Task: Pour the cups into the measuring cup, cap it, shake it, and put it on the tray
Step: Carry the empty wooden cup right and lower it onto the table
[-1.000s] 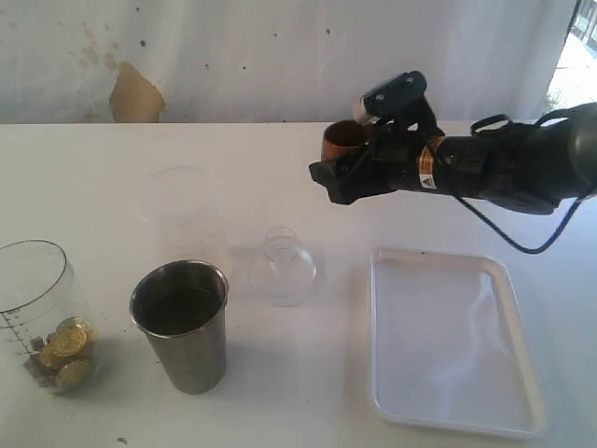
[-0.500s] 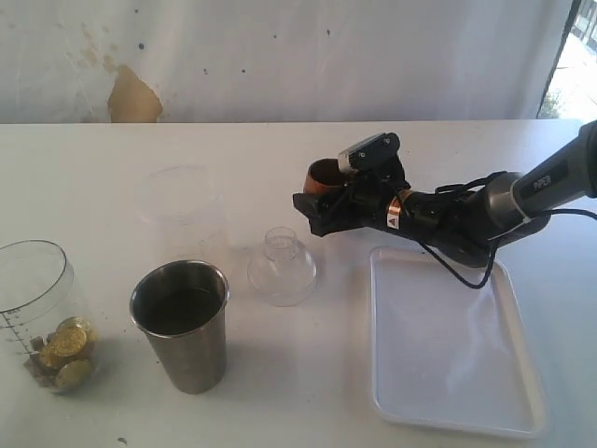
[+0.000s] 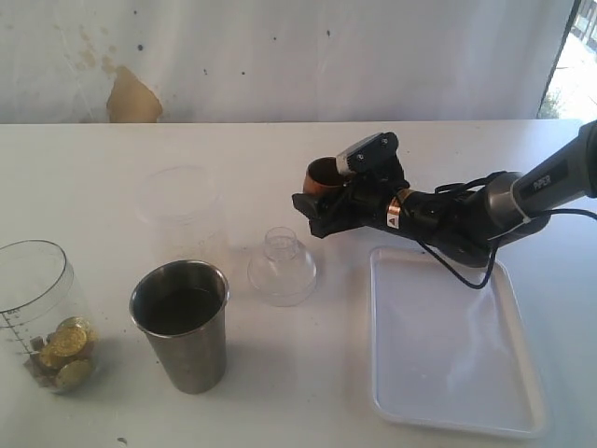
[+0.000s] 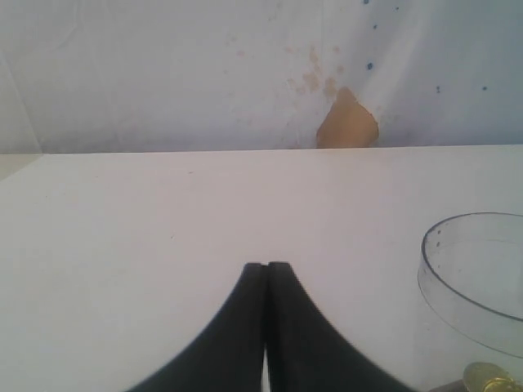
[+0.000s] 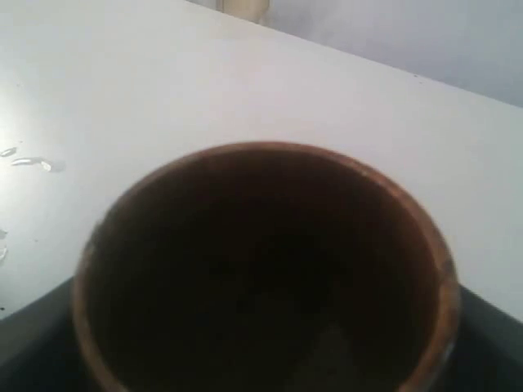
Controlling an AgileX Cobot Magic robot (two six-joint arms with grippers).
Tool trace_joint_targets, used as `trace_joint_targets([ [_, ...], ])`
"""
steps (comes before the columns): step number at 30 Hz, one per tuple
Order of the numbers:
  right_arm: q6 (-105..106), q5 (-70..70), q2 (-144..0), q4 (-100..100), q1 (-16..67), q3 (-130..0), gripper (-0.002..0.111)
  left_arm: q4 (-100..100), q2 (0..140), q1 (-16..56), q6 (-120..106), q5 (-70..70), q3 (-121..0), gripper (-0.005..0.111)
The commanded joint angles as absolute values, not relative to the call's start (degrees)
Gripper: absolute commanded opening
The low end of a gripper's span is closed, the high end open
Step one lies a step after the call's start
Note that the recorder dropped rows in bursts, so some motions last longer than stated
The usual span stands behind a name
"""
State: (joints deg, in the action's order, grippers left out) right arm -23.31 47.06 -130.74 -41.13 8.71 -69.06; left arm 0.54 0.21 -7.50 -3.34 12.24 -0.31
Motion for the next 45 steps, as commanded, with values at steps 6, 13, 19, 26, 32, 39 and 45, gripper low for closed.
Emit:
trace_joint_targets([
  [6,-23.1,43.8,-130.6,-44.0,8.6,-69.6,0.0,0.4,0.0,-7.3,-3.4,11.6,0.0,0.0],
  [13,-23.1,47.3,-132.1,-45.5,8.6,-69.6,0.0,0.4,0.0,-7.3,-3.4,11.6,0.0,0.0],
  [19,-23.1,50.7,-132.2,-46.5,8.6,-69.9,0.0,0.4,0.0,-7.3,-3.4,11.6,0.0,0.0],
  [26,-23.1,50.8,-132.5,-46.5,8.6,-69.9,0.001,0.4,0.0,-7.3,-3.4,11.6,0.0,0.0],
  [32,-23.1,49.4,-132.8,-46.5,8.6,-69.9,0.03,0.4,0.0,-7.3,-3.4,11.6,0.0,0.0],
  [39,-23.1,50.2,-132.8,-45.8,8.6,-70.2,0.08,0.4,0.0,-7.3,-3.4,11.6,0.0,0.0],
  [45,-22.7,50.2,-132.8,-45.8,8.6,-70.2,0.083,0.4,0.0,-7.3,-3.4,11.6,0.0,0.0],
])
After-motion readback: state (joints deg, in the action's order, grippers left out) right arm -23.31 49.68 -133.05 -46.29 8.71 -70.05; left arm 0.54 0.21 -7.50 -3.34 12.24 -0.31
